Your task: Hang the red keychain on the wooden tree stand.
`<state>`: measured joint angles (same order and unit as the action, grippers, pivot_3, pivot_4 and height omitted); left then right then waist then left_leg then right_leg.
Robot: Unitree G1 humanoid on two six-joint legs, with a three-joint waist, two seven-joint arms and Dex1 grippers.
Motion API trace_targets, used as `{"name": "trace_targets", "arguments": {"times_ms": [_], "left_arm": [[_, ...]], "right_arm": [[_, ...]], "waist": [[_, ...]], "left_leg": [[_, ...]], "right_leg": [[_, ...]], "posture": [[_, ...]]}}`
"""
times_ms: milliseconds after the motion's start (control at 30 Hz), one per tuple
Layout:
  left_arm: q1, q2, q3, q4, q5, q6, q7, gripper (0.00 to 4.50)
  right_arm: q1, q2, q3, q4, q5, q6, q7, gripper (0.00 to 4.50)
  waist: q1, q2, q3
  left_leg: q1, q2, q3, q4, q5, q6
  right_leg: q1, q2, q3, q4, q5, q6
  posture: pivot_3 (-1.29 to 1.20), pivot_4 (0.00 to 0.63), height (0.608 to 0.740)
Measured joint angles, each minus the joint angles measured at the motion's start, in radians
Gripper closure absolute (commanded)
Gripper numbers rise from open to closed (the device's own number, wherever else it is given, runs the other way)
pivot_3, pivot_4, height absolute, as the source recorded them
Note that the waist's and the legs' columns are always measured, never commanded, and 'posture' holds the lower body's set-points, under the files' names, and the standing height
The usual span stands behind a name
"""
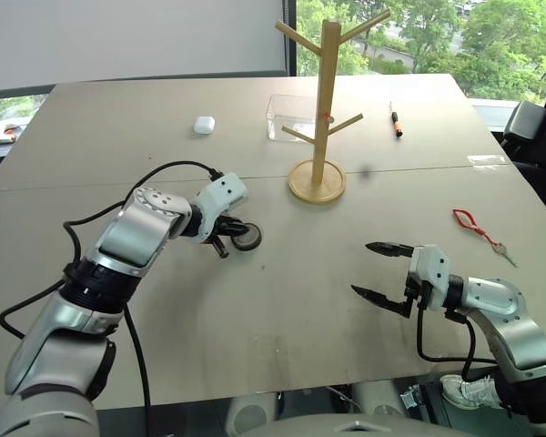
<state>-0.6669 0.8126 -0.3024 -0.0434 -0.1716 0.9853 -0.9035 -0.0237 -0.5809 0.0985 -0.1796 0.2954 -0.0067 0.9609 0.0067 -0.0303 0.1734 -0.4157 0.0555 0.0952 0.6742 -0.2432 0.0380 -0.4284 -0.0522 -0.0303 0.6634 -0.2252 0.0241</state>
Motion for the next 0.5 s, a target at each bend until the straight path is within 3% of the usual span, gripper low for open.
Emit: {"name": "trace_targets", "arguments": {"times_ms": [67, 167, 233, 333, 500], "left_arm": [[-0.029, -0.057, 0.053, 0.071, 0.003, 0.016, 0.071, 4.49], [-0.14, -0.171, 0.251, 0.292, 0.015, -0.002, 0.306, 4.49], [-0.166, -0.176, 0.303, 0.339, 0.021, -0.02, 0.365, 4.49], [-0.254, -0.193, 0.51, 0.541, 0.023, -0.133, 0.597, 4.49], [-0.251, -0.193, 0.679, 0.731, 0.03, -0.301, 0.85, 4.49]], "right_arm": [[-0.003, -0.001, -0.001, 0.0, 0.001, 0.0, 0.0, 0.0], [-0.011, -0.001, -0.003, -0.001, 0.001, 0.0, -0.002, 0.0], [-0.014, -0.001, -0.004, -0.001, 0.002, 0.0, -0.003, 0.0], [-0.02, -0.001, -0.01, -0.001, 0.007, 0.002, -0.007, 0.0], [-0.026, -0.007, -0.031, -0.05, 0.068, 0.025, 0.013, 0.0]], "waist": [[0.005, 0.0, 0.0], [0.007, 0.0, 0.0], [0.005, -0.001, 0.0], [-0.002, -0.001, 0.0], [-0.005, -0.002, -0.001]], "left_leg": [[-0.001, 0.0, -0.001, 0.001, 0.0, 0.0], [-0.001, 0.0, -0.003, 0.003, 0.0, 0.0], [-0.001, 0.0, -0.003, 0.003, 0.0, 0.0], [-0.001, 0.0, -0.003, 0.003, 0.0, 0.0], [-0.001, 0.0, -0.002, 0.003, 0.002, -0.004]], "right_leg": [[0.0, 0.0, -0.001, 0.001, 0.0, 0.0], [0.001, 0.001, -0.002, 0.001, 0.0, 0.0], [0.001, 0.001, -0.002, 0.001, 0.0, 0.0], [0.001, 0.0, -0.001, 0.0, 0.0, 0.0], [0.002, -0.001, -0.001, 0.0, 0.001, 0.0]], "posture": [[0.0, 0.15, 0.74], [0.0, 0.15, 0.74], [0.0, 0.15, 0.74], [0.0, 0.15, 0.74], [0.0, 0.15, 0.74]]}}
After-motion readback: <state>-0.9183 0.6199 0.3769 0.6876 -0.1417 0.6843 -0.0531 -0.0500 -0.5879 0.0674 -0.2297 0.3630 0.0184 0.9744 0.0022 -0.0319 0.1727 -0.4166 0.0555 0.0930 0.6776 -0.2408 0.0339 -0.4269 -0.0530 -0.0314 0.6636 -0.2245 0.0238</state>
